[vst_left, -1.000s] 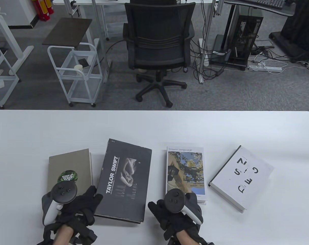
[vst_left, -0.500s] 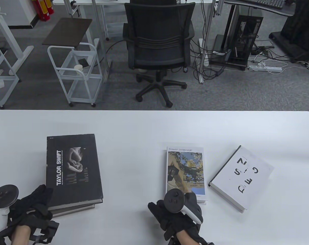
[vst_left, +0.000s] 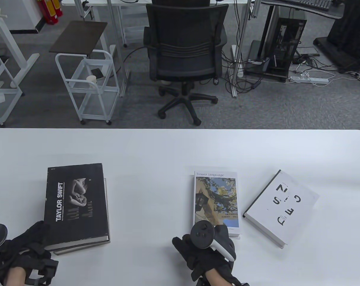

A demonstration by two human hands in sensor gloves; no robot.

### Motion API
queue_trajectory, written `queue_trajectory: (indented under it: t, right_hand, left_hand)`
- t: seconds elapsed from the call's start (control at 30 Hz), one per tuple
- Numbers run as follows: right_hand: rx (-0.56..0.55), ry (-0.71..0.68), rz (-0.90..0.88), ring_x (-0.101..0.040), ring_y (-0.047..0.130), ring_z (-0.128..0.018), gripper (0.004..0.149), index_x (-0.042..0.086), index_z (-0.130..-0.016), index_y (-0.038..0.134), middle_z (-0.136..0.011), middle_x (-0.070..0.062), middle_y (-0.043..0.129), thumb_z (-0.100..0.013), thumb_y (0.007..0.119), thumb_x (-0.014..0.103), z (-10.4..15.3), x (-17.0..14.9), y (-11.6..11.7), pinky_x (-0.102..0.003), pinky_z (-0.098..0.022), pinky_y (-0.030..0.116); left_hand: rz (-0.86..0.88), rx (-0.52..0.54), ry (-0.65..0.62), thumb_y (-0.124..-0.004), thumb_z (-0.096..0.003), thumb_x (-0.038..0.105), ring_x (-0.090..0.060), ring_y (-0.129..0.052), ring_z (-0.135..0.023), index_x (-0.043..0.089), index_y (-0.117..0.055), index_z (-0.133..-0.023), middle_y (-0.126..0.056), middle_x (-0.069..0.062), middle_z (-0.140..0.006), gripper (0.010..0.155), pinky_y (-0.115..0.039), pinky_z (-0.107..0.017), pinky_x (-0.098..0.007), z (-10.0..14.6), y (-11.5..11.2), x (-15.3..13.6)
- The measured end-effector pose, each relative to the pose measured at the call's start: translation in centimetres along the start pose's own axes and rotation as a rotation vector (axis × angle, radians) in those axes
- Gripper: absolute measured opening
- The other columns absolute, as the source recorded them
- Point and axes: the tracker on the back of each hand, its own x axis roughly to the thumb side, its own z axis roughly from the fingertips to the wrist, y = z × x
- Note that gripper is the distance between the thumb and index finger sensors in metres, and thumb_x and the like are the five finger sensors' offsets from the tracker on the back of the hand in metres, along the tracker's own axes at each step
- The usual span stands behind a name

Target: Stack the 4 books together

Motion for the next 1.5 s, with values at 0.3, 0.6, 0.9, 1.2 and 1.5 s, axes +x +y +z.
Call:
queue_trajectory:
  t: [0.3,0.6,0.9,1.2,1.5]
  right_hand:
    - [0.018,0.005,0.0,-0.032,0.098,-0.045,0.072,-0.001,-0.1,0.072,-0.071,-0.015,0.098,-0.063,0.055,0.059,0.0,0.0,0.1,-0.03,-0.029,0.083]
    - [0.026,0.005,0.006,-0.033,0.098,-0.046,0.071,-0.001,-0.1,0.072,-0.071,-0.015,0.098,-0.063,0.055,0.058,0.0,-0.1,0.2,-0.031,-0.03,0.083]
    - [0.034,-0.013,-0.002,-0.034,0.097,-0.05,0.071,-0.001,-0.1,0.072,-0.072,-0.015,0.097,-0.063,0.056,0.058,-0.1,0.0,0.2,-0.033,-0.033,0.084]
    - [0.036,-0.038,0.004,-0.035,0.097,-0.051,0.07,0.0,-0.1,0.072,-0.073,-0.015,0.097,-0.064,0.056,0.058,-0.1,0.2,0.4,-0.034,-0.034,0.084]
    - [0.033,-0.048,-0.026,-0.036,0.096,-0.055,0.07,0.0,-0.101,0.071,-0.075,-0.015,0.096,-0.064,0.056,0.058,-0.2,0.0,0.2,-0.036,-0.037,0.084]
  left_hand:
    - [-0.041,0.014,0.062,-0.069,-0.0514,0.035,-0.03,-0.098,-0.025,0.008,-0.059,-0.105,-0.077,-0.03,-0.089,0.061,-0.08,-0.039,-0.058,-0.4,-0.2,-0.9]
    - [-0.054,0.032,0.099,-0.068,-0.0519,0.035,-0.031,-0.098,-0.03,0.007,-0.059,-0.105,-0.075,-0.029,-0.09,0.06,-0.079,-0.042,-0.059,-0.1,-0.2,-1.1]
    - [-0.077,0.049,0.184,-0.065,-0.0527,0.036,-0.03,-0.097,-0.033,0.007,-0.054,-0.106,-0.062,-0.029,-0.097,0.062,-0.078,-0.042,-0.058,0.9,0.0,-0.7]
    - [-0.079,0.048,0.038,-0.065,-0.0523,0.044,-0.031,-0.097,-0.037,0.006,-0.049,-0.107,-0.057,-0.031,-0.099,0.069,-0.077,-0.044,-0.059,3.6,-0.2,3.0]
    - [-0.232,-0.091,-0.2,-0.063,-0.0518,0.053,-0.029,-0.099,-0.04,0.008,-0.043,-0.108,-0.062,-0.028,-0.099,0.075,-0.079,-0.044,-0.056,5.7,-6.8,9.3]
